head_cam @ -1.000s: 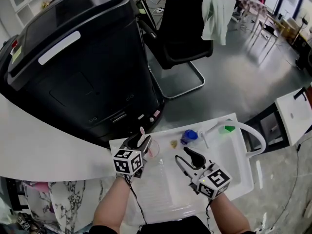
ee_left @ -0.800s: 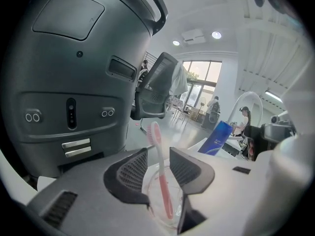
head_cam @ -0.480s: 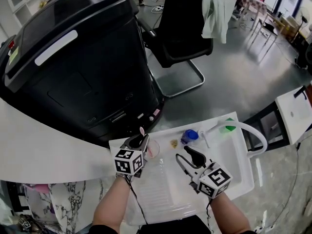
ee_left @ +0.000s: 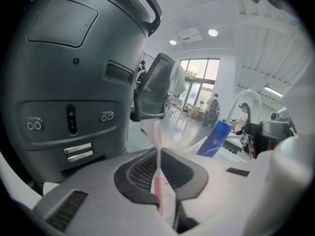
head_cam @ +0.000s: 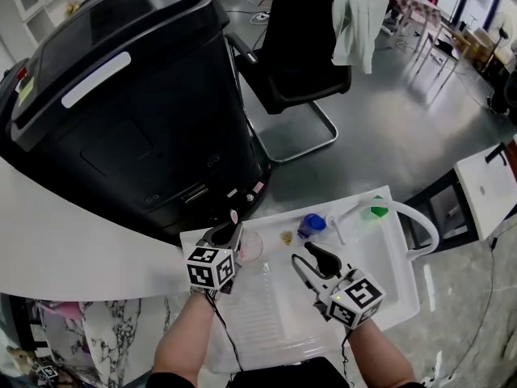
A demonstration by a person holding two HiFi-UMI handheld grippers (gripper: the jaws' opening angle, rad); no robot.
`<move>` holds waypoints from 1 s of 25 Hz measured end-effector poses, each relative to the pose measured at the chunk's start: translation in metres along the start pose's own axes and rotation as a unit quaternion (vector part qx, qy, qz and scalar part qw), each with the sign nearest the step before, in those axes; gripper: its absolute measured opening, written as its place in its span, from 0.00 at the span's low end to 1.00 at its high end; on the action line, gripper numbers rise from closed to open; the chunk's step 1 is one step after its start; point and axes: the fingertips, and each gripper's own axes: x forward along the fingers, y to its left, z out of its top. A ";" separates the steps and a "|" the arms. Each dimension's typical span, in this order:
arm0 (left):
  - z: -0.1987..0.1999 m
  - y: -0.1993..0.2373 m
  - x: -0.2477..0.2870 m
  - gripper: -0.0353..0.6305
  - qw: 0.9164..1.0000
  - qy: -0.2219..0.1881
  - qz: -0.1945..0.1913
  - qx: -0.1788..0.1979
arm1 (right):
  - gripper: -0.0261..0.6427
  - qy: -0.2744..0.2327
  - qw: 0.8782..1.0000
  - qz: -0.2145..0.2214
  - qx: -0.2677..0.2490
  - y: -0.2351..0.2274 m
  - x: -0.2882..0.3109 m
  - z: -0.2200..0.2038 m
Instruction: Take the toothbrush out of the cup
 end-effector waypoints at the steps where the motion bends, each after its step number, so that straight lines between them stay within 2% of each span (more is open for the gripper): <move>1: 0.002 0.000 -0.001 0.11 1.000 -0.002 0.001 0.001 | 0.29 -0.001 1.000 0.001 0.000 0.000 -0.001 0.000; 11: 0.032 -0.012 -0.031 0.11 0.998 -0.054 0.013 0.005 | 0.28 -0.014 1.000 0.008 -0.009 0.011 -0.016 0.011; 20: 0.068 -0.058 -0.094 0.11 0.993 -0.115 0.015 0.027 | 0.25 -0.034 0.998 0.036 -0.026 0.040 -0.047 0.028; 23: 0.073 -0.077 -0.118 0.11 0.990 -0.132 0.021 0.037 | 0.21 -0.042 0.998 0.042 -0.035 0.050 -0.065 0.031; 25: 0.075 -0.089 -0.134 0.11 0.989 -0.143 0.025 0.039 | 0.11 -0.048 0.997 0.044 -0.045 0.056 -0.078 0.034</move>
